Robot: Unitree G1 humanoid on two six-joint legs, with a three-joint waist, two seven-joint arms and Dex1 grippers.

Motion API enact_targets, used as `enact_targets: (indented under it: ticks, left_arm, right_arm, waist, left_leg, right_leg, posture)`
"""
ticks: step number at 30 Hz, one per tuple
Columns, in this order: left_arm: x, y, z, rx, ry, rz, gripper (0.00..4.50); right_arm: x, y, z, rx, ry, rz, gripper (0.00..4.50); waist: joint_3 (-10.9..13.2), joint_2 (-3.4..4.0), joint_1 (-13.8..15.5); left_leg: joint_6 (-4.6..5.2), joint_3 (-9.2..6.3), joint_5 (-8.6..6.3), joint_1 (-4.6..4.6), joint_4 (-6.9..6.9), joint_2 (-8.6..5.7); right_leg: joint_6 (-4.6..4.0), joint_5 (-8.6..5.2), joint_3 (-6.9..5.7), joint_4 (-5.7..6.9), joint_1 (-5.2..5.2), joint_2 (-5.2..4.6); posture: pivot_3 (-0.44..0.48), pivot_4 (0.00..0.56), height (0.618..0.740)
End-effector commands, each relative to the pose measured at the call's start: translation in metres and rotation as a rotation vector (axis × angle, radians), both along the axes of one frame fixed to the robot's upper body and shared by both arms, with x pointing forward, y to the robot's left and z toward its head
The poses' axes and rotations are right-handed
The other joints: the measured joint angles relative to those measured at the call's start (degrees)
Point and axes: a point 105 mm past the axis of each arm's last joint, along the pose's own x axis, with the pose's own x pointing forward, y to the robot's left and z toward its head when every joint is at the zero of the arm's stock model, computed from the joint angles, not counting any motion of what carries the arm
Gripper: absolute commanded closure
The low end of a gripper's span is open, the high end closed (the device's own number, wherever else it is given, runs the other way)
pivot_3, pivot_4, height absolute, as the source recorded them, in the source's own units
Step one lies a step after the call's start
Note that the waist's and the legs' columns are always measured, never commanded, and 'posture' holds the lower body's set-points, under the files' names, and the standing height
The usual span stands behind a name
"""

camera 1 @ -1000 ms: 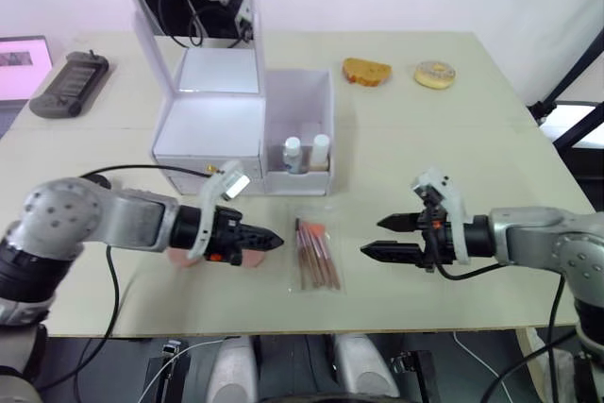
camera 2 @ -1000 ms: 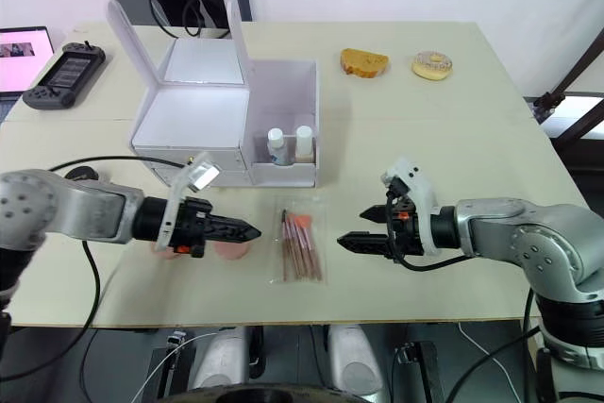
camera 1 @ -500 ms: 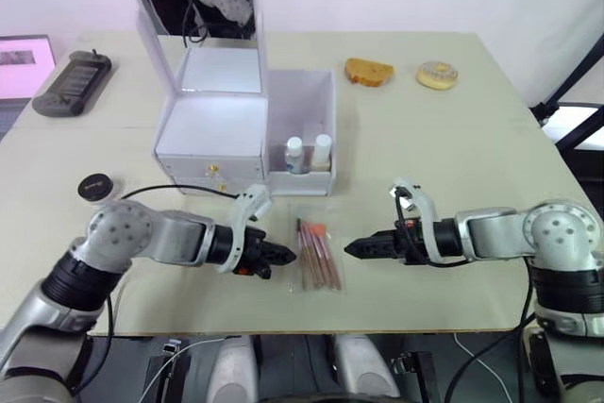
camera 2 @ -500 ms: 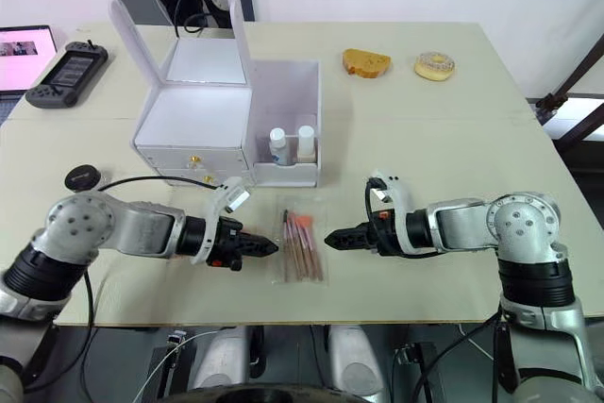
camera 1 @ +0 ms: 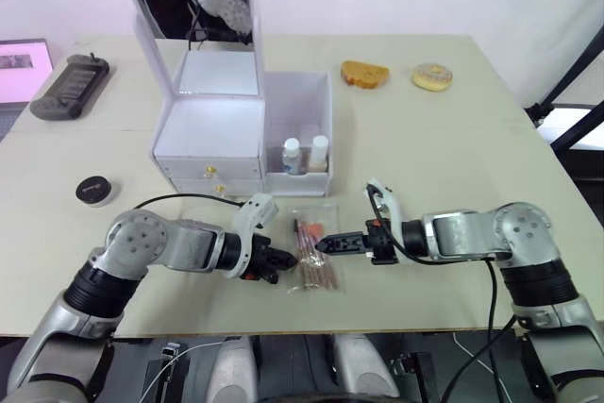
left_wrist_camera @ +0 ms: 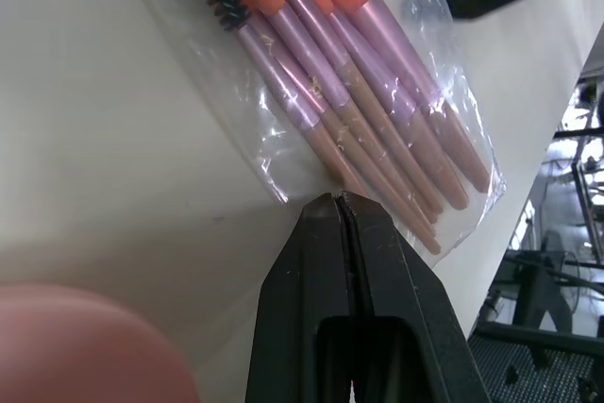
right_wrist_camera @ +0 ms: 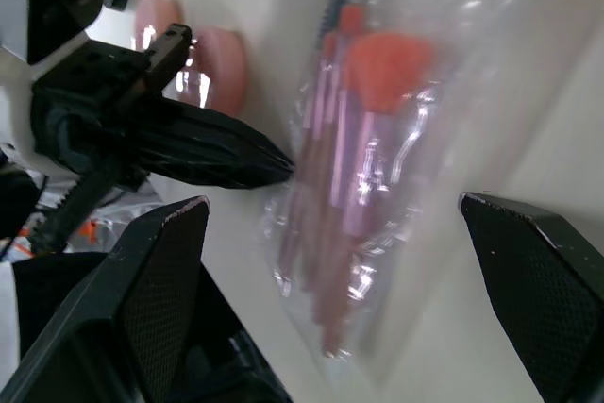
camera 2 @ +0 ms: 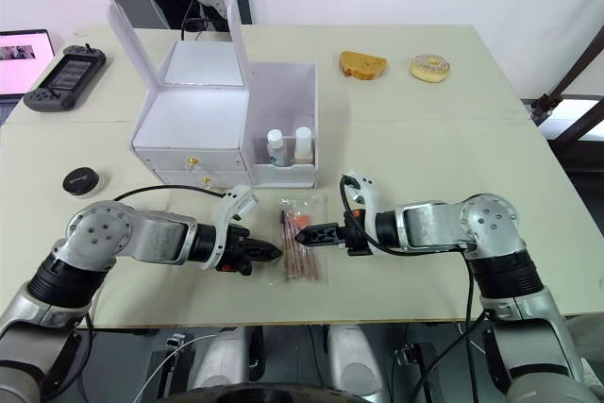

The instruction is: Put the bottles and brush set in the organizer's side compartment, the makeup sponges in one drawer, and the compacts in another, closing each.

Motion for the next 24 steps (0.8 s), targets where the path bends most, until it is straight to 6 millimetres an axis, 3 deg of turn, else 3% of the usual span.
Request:
enact_targets:
  ticks: [1,8,15,18,24]
  left_arm:
    - [-0.001,0.002,-0.004,0.02,0.001,0.005,4.47]
    - [-0.002,0.001,-0.005,0.021,0.004,0.0,4.47]
    - [-0.002,0.002,-0.005,0.02,-0.002,0.009,4.47]
    - [-0.003,0.003,-0.005,0.018,-0.001,0.014,4.5]
    - [-0.003,0.004,-0.004,0.013,-0.005,0.018,4.5]
  right_arm:
    - [-0.007,0.015,-0.015,0.002,0.073,0.025,0.0]
    - [-0.009,0.035,-0.022,0.038,0.117,0.075,0.0]
    - [-0.008,0.036,-0.029,0.019,0.118,0.101,0.0]
    - [-0.007,0.032,-0.03,0.019,0.12,0.095,0.87]
    - [-0.002,0.027,-0.032,0.014,0.117,0.081,3.91]
  waist:
    - [-0.1,-0.03,0.0]
    - [-0.3,-0.05,-0.1]
    - [-0.5,-0.04,-0.1]
    - [-0.5,-0.04,0.0]
    - [-0.5,-0.04,0.0]
  left_leg:
    - [0.0,0.0,0.0,0.01,0.0,0.0]
    - [0.0,-0.03,0.0,0.11,-0.05,0.03]
    - [0.01,-0.03,0.0,0.12,-0.07,0.04]
    - [0.01,-0.03,-0.01,0.13,-0.09,0.04]
    - [0.01,-0.03,-0.01,0.08,-0.11,0.03]
  right_leg:
    - [0.0,0.0,0.0,0.0,0.01,0.0]
    - [-0.08,-0.04,0.0,0.0,0.06,0.06]
    - [-0.1,-0.06,0.0,-0.03,0.06,0.06]
    - [-0.16,-0.08,0.0,-0.03,0.06,0.06]
    - [-0.16,-0.09,0.0,-0.12,0.06,0.05]
  posture:
    - [0.0,0.15,0.74]
    - [0.0,0.15,0.74]
    - [0.0,0.15,0.74]
    - [0.0,0.15,0.74]
    - [0.0,0.15,0.74]
